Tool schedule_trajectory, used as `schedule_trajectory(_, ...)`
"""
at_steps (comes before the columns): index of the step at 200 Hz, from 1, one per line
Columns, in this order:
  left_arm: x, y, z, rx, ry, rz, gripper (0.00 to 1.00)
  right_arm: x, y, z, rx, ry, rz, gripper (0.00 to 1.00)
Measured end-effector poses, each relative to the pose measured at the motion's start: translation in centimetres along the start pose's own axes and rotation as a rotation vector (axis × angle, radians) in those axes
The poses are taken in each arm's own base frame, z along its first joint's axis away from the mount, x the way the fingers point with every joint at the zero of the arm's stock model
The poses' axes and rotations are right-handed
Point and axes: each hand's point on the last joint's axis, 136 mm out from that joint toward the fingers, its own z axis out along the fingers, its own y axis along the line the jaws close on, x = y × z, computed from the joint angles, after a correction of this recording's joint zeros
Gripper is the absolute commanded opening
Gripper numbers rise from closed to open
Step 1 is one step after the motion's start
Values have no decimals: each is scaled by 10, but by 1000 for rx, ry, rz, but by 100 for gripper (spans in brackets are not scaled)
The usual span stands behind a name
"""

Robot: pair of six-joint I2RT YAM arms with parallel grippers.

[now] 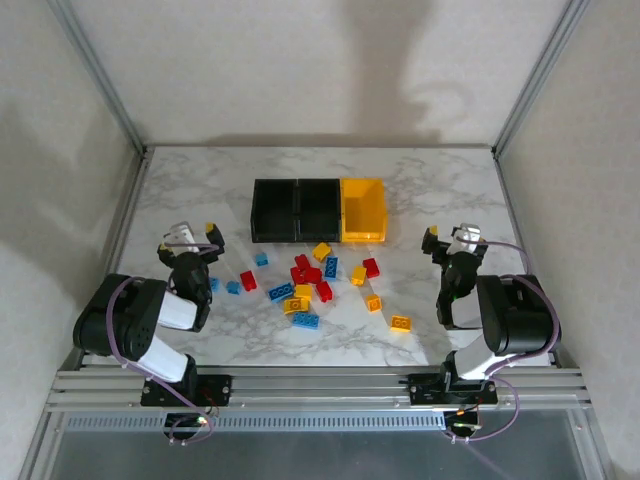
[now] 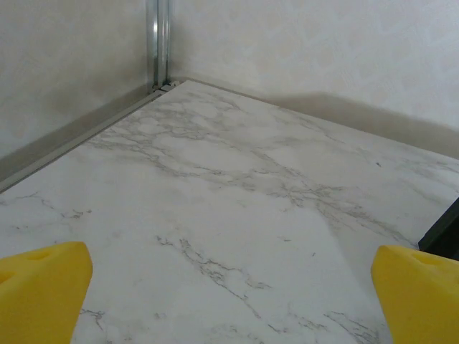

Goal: Sort the legos into containers by color
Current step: Pick up the lego from the center of the table.

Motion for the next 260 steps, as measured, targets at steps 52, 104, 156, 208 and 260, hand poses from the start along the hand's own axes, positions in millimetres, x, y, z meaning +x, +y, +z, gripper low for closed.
schedule_trajectory(52, 0, 0, 0, 0, 0, 0, 99, 0, 0, 0, 0, 0, 0, 99)
schedule_trajectory(104, 0, 0, 0, 0, 0, 0, 100, 0, 0, 0, 0, 0, 0, 99)
schedule_trajectory(156, 0, 1, 0, -3, -1, -1, 99, 0, 0, 0, 0, 0, 0, 99)
schedule_trajectory(208, -24, -8, 10, -8, -2, -1, 99, -47, 5, 8, -3, -40, 11, 99)
schedule_trajectory(260, -102, -24, 3, 36, -97, -158, 100, -126, 11, -20, -60, -191, 142, 99)
